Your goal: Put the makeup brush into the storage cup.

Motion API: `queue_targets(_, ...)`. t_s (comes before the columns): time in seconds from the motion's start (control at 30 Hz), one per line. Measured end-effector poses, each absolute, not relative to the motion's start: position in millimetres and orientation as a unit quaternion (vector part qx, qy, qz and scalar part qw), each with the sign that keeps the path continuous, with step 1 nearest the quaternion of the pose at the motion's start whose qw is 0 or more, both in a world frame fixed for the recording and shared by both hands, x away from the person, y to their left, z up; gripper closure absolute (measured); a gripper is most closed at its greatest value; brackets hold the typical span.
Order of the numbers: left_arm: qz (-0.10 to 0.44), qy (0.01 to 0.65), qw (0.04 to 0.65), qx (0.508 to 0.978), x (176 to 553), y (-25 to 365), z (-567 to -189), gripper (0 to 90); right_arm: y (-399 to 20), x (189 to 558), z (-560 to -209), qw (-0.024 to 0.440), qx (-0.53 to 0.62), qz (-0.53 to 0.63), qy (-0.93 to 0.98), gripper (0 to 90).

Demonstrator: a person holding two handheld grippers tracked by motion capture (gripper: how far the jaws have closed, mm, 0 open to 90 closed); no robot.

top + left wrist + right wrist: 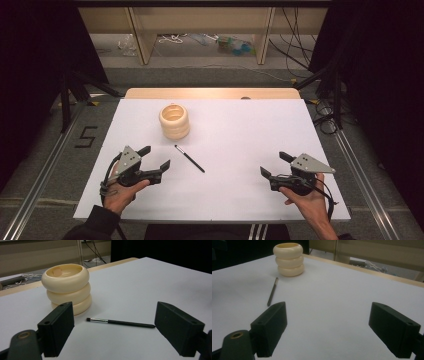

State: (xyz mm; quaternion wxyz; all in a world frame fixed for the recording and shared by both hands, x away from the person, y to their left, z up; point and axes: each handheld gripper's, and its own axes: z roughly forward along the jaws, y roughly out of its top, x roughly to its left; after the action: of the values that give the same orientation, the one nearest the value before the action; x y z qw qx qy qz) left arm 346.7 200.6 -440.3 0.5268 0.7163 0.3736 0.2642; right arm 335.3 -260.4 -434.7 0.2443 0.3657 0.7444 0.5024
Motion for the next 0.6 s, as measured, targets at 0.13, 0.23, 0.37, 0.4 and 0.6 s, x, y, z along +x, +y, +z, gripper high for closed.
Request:
queue_targets(0.13,0.264,0.374,0.527,0.716,347.0,199.7,-440.3,15.9,-260.6,335.6,-434.5,0.245,0.366,0.502,0.744,15.9)
queue_targets(0.23,0.264,0.370,0.528,0.717,347.3,198.4,-440.2,15.9,-260.5,335.4,-434.5,0.244,0.365,0.501,0.746,15.8)
queue_targets(0.37,0.264,0.368,0.526,0.720,347.5,197.6,-440.0,15.9,-259.6,335.5,-434.2,0.245,0.366,0.499,0.746,15.9)
queue_targets(0.4,0.263,0.369,0.526,0.719,347.4,197.3,-440.1,15.9,-258.6,336.2,-433.8,0.242,0.365,0.499,0.748,15.9)
queue_targets(0.6,0.262,0.371,0.528,0.717,348.5,196.9,-440.4,15.9,-255.0,341.0,-431.9,0.222,0.364,0.504,0.751,16.0)
